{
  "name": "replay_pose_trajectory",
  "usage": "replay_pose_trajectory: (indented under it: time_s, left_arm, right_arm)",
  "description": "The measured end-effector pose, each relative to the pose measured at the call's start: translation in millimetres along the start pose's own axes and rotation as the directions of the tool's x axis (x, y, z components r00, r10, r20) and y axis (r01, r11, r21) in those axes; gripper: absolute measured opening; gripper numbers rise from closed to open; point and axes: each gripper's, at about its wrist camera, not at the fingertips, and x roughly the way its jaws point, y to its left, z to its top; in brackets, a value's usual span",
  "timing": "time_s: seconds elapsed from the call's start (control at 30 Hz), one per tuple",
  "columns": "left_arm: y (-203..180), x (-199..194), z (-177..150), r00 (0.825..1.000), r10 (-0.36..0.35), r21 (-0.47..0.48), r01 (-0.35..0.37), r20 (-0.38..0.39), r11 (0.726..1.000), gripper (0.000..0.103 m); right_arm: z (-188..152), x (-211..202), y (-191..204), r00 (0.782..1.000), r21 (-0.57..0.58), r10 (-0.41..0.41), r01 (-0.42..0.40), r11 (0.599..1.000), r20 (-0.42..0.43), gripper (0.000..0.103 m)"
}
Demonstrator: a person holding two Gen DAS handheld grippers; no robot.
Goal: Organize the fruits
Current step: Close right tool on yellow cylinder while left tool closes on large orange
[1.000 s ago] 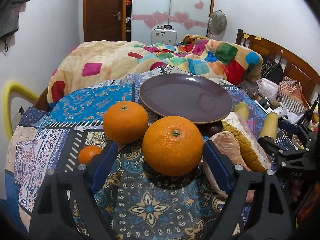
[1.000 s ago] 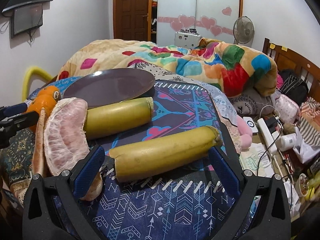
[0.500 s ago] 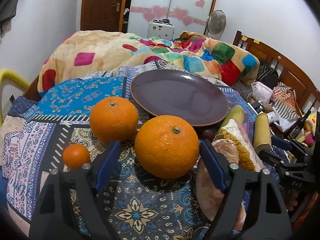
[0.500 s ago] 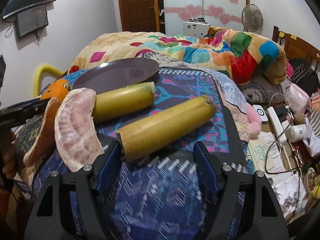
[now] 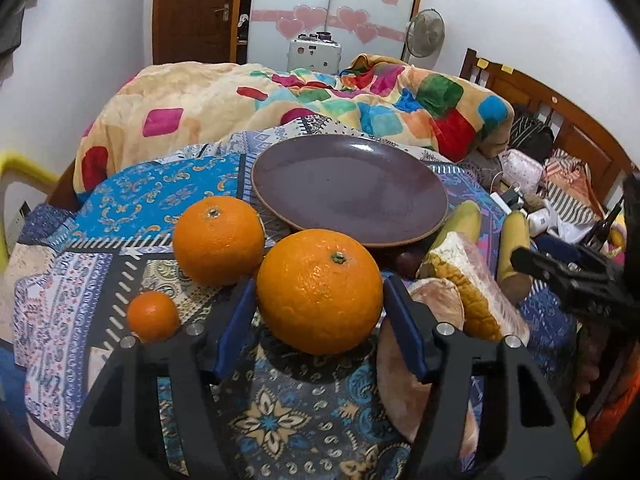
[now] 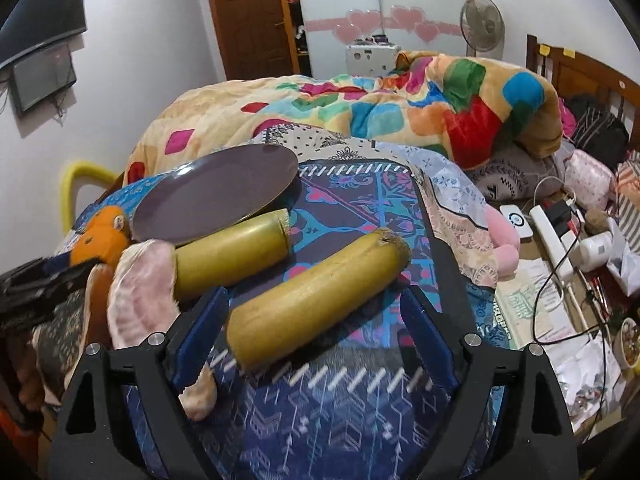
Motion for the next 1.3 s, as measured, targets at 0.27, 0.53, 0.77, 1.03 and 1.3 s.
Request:
replay_pose_trajectory:
  time_s: [0.27, 0.53, 0.77, 1.03, 1.3]
  left_arm:
    - [11.2, -20.1, -11.5, 0.999, 0.028, 0.040, -0.026, -0.040, 0.999, 0.064]
    - [24.0, -30.0, -19.1, 0.997, 0.028, 0.040, -0.025, -0.076, 0.999, 0.065]
    - [14.6, -24.7, -17.2, 0.997, 0.064, 0.071, -0.060, -0.052, 0.996, 0.066]
    - [15.6, -14.7, -9.2, 0.995, 0.081, 0.070, -0.077, -0.058, 0.995, 0.068]
    - [28.5, 3.4, -10.5, 0.990, 0.101, 0.044, -0.097, -0.100, 0.994, 0.068]
  right_arm:
    - [3.7, 19.5, -4.7, 0.993, 0.018, 0.058, -0.056, 0.998, -0.099, 0.081]
    - [4.4, -4.9, 5.2, 0.984, -0.170, 0.049, -0.078, 0.982, -0.170, 0.050]
    - [14.5, 0.2, 5.4, 0.964, -0.231, 0.001, -0.065, 0.971, -0.265, 0.050]
    - [18.0, 29.5, 11.1, 0.953, -0.232, -0.047, -0.025, 0.972, -0.298, 0.055]
    - [27.4, 37.0, -3.6, 0.958, -0.138, -0.019, -0.022, 0.990, -0.286, 0.047]
